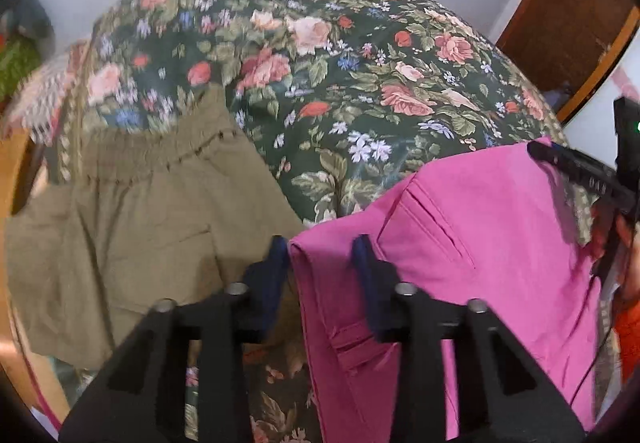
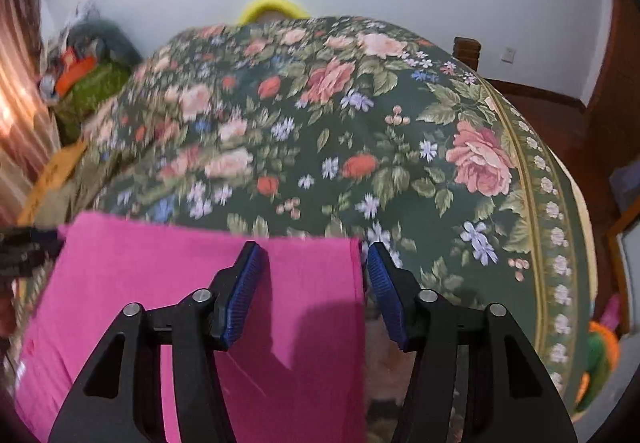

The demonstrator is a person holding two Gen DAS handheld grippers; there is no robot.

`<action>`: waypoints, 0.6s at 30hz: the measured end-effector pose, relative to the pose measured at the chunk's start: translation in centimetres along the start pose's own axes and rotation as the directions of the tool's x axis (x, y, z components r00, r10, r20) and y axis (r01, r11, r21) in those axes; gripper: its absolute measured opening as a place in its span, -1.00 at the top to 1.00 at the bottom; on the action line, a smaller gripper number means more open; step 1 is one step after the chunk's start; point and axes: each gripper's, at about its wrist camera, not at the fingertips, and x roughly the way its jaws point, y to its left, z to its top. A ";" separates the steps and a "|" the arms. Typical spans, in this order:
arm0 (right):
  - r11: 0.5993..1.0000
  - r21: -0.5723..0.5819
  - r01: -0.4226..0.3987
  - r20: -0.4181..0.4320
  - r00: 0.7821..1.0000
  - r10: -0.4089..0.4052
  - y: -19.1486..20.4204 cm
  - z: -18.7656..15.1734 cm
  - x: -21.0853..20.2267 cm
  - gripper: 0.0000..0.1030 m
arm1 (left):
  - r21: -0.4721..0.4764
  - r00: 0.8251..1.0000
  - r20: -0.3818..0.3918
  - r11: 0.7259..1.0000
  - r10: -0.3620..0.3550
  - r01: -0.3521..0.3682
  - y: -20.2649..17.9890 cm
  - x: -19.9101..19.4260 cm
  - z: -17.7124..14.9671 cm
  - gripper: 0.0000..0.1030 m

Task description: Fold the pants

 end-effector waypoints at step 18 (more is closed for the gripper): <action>0.996 -0.051 0.067 0.183 0.982 -0.056 2.5 2.3 -10.2 0.94 | 0.054 0.967 0.207 0.986 0.146 -0.161 -3.0 -10.4 1.5 0.86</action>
